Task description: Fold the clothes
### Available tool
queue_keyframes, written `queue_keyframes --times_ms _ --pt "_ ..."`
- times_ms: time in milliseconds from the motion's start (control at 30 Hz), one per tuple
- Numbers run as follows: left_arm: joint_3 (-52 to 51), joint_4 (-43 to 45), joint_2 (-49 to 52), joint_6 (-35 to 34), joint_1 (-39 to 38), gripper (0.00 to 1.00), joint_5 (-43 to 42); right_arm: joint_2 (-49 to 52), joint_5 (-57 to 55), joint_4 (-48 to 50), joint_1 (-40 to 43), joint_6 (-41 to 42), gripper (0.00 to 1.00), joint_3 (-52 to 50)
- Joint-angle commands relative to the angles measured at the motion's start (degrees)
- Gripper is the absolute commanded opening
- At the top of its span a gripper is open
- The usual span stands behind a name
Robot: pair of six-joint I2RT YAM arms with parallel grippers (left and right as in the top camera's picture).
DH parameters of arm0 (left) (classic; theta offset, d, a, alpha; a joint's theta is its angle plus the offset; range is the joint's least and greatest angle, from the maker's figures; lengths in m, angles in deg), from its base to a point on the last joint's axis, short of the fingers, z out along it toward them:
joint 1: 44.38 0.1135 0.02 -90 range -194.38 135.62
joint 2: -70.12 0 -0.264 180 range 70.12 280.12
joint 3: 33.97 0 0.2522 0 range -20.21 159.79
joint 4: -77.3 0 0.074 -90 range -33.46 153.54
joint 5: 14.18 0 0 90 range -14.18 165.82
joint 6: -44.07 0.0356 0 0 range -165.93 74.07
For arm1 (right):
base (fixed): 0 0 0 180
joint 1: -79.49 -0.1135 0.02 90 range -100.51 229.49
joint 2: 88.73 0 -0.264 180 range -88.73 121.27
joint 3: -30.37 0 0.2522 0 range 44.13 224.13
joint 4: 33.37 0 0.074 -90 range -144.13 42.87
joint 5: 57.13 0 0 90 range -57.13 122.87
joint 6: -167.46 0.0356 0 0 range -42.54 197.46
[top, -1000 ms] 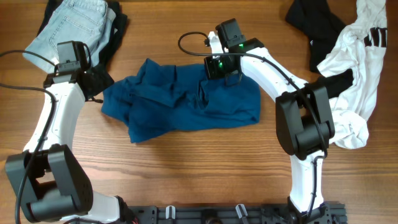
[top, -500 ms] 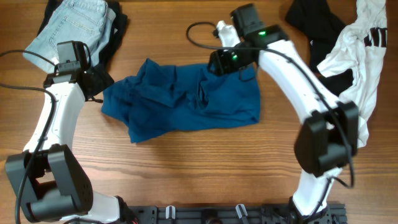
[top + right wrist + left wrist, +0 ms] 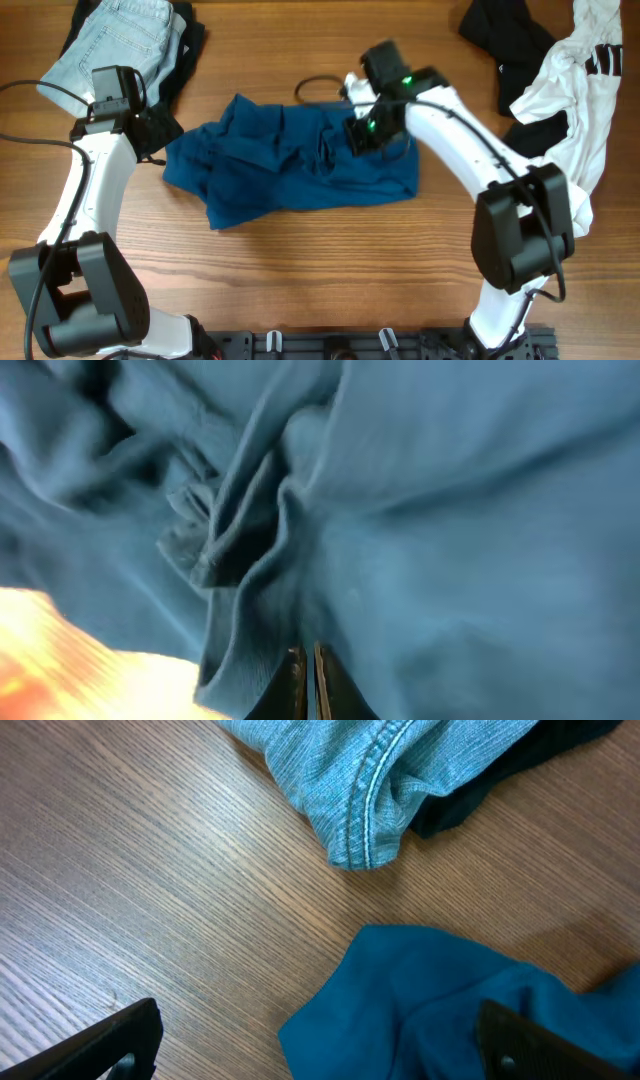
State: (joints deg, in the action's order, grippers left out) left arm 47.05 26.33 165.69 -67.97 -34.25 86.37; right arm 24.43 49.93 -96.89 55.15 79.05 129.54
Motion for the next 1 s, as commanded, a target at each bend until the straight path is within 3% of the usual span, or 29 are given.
queue_keyframes --times_ms 0,200,433,600,967 --pt "1.01 0.15 -0.09 0.83 0.15 1.0 -0.48 0.87 -1.16 3.61 -1.75 -1.66 0.04 -6.14" --pt "1.01 0.2 -0.09 0.83 0.17 1.0 -0.48 0.9 -0.9 5.6 -2.34 -2.93 0.04 -10.84" --pt "1.01 0.2 -0.09 0.85 0.17 1.0 -0.46 -2.62 0.44 5.4 -2.23 -2.91 0.04 -6.67" --pt "1.01 0.17 -0.09 0.85 0.15 1.0 -0.48 -7.3 -10.03 6.82 -1.2 -1.11 0.04 -0.94" --pt "1.01 -0.04 -0.09 0.83 0.15 1.0 -0.68 -1.09 -9.44 10.45 0.68 -1.6 0.04 0.04"
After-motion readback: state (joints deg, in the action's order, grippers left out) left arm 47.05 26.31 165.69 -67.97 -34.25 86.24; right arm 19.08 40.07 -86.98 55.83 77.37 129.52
